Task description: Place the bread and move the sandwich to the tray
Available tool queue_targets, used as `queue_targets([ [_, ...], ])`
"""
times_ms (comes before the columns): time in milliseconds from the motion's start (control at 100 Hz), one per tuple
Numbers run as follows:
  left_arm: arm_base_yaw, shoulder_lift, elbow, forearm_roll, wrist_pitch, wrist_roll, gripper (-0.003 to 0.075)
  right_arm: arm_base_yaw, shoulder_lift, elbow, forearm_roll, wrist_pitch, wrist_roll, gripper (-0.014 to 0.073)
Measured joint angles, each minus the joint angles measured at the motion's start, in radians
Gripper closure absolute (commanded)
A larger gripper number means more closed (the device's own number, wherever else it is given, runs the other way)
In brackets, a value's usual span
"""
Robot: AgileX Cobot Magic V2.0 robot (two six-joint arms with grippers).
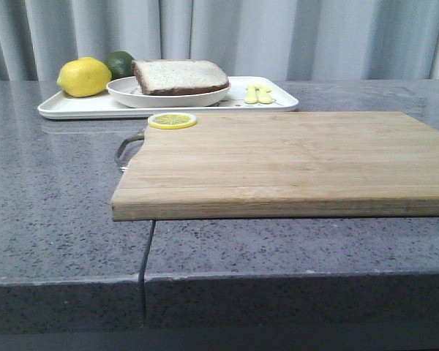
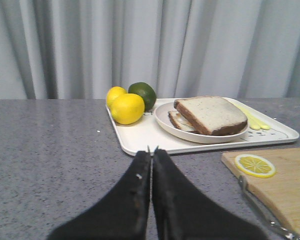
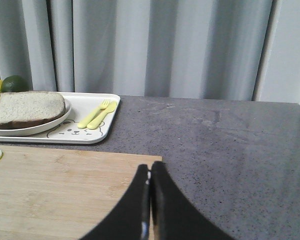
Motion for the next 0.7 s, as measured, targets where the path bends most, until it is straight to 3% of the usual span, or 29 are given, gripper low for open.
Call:
queue_targets([
  [340,0.164,-0.256,0.132,0.069,0.272,0.0,0.0739,0.0,0.0,0.0,0.0,0.0,0.0,0.0661],
  [700,0.182,-0.447,0.208,0.108,0.31,0.0,0.0739,0.0,0.0,0.0,0.0,0.0,0.0,0.0661],
])
